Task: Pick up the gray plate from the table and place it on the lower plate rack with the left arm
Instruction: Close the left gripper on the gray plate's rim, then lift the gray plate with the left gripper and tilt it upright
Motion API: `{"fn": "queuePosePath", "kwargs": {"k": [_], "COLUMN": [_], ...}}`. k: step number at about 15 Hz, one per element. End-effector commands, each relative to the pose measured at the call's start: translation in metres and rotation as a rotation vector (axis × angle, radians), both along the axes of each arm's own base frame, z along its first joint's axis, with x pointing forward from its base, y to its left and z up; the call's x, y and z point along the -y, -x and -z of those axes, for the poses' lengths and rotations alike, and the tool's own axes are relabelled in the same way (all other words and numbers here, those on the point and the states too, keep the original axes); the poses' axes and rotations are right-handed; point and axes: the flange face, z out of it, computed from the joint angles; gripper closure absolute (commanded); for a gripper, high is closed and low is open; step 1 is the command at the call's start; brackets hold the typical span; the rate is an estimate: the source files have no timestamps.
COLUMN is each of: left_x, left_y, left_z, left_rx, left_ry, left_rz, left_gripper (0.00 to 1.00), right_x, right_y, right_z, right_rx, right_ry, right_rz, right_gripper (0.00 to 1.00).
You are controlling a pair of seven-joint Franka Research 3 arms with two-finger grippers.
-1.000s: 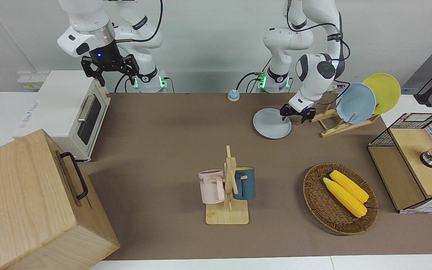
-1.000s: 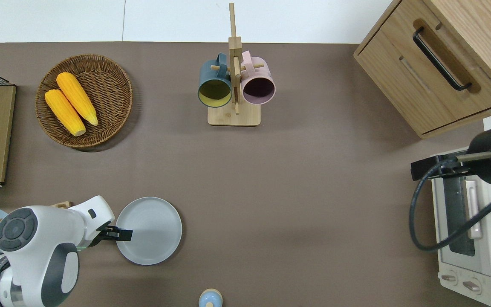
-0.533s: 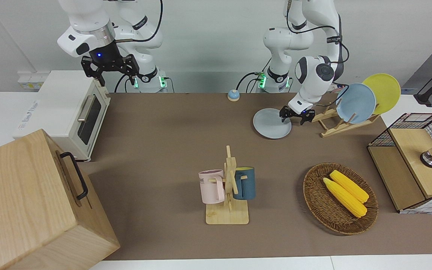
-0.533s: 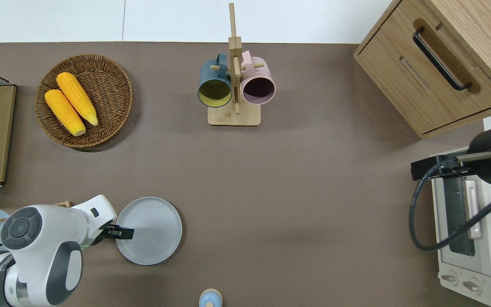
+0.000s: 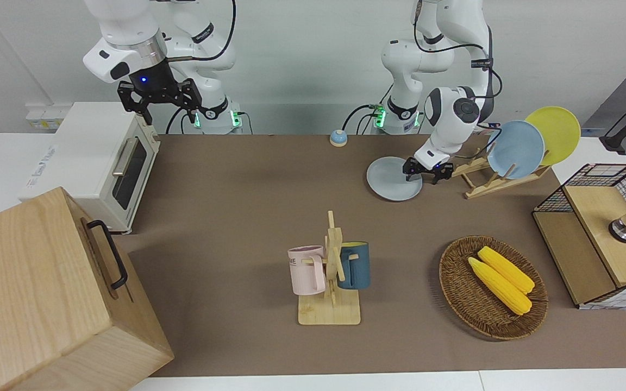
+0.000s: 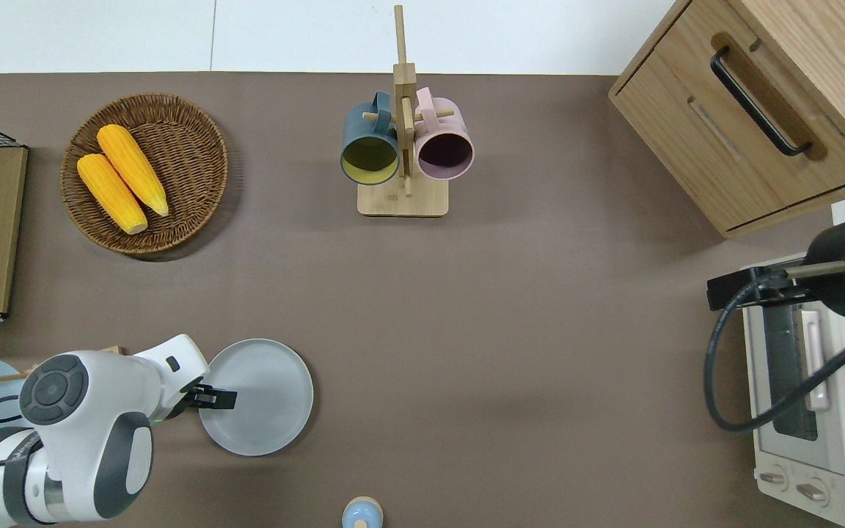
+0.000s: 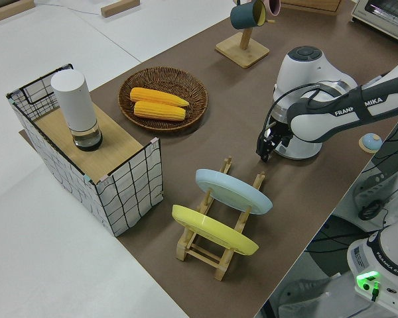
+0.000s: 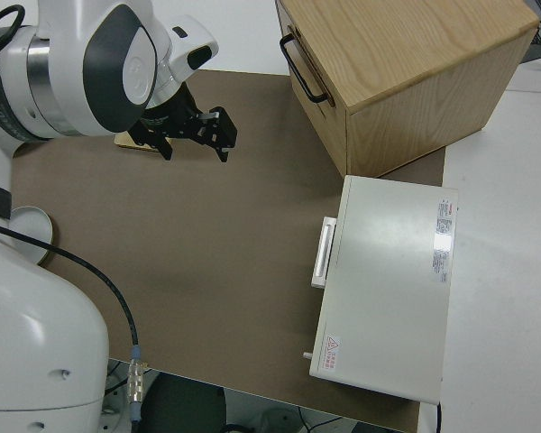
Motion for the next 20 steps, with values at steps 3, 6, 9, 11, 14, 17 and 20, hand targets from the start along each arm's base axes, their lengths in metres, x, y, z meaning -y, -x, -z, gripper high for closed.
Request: {"fn": "queuePosePath", "kwargs": {"k": [3, 6, 9, 11, 14, 17, 20], "left_x": [0.004, 0.009, 0.010, 0.010, 0.010, 0.010, 0.012], "left_y": [0.004, 0.003, 0.003, 0.002, 0.001, -0.003, -0.013], "left_z": [0.022, 0.022, 0.021, 0.018, 0.009, -0.003, -0.035], "left_rx": [0.004, 0.004, 0.003, 0.007, 0.009, 0.009, -0.023], "left_ry": [0.000, -0.002, -0.002, 0.000, 0.002, 0.005, 0.011], "left_rz": [-0.017, -0.028, -0.026, -0.023, -0.019, -0.022, -0.018], "left_gripper": [0.10, 0.39, 0.76, 0.98, 1.00, 1.00, 1.00], "right_x": [-0.001, -0.001, 0.000, 0.000, -0.001, 0.000, -0.001], "right_y": [0.003, 0.003, 0.002, 0.002, 0.003, 0.002, 0.003], "right_z": [-0.003, -0.003, -0.003, -0.003, -0.003, -0.003, -0.003], "right_rx": [-0.007, -0.007, -0.007, -0.007, -0.007, -0.007, -0.007], "right_ry": [-0.006, -0.006, -0.006, -0.006, -0.006, -0.006, -0.006], "right_rz": [0.000, 0.000, 0.002, 0.002, -0.001, 0.002, 0.000], "right_gripper": [0.011, 0.011, 0.013, 0.013, 0.013, 0.011, 0.011]}}
